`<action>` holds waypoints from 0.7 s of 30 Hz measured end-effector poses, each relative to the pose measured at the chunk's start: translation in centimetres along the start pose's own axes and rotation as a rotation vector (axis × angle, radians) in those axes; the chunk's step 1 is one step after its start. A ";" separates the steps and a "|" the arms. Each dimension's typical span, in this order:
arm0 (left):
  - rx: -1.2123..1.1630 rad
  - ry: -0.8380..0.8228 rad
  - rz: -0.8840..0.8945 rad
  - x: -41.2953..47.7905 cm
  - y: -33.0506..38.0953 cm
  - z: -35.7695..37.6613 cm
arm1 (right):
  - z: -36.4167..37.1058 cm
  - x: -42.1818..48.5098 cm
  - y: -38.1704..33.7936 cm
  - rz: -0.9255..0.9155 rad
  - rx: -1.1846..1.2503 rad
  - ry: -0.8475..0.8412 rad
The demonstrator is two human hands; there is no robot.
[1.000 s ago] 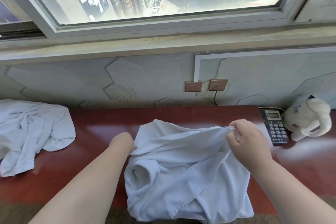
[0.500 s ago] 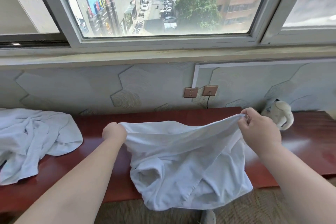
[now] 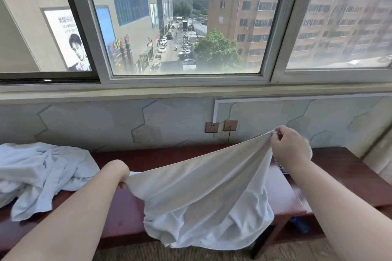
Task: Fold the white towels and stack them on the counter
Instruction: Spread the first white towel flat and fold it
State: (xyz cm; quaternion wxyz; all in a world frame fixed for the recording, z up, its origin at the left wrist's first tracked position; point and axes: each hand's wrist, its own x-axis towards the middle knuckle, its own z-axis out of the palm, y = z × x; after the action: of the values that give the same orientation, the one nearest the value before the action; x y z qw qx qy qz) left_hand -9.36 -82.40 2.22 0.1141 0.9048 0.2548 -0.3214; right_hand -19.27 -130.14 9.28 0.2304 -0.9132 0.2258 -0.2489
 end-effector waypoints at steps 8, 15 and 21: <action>-0.196 0.029 0.011 -9.0 -4.6 5.9 | -4.1 -4.6 3.6 -0.008 0.226 -0.121; -0.194 0.483 -0.020 -15.6 -5.4 7.9 | -8.4 -8.1 8.3 0.084 0.347 -0.125; -0.339 0.338 -0.016 -17.3 -9.5 5.5 | -11.6 -9.7 9.1 0.112 0.361 -0.109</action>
State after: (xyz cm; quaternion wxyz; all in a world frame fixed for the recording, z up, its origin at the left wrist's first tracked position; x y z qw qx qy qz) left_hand -28.77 -83.09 8.65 0.2178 0.9115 0.3279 -0.1190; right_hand -35.94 -135.79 10.01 0.4156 -0.8554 0.2151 -0.2223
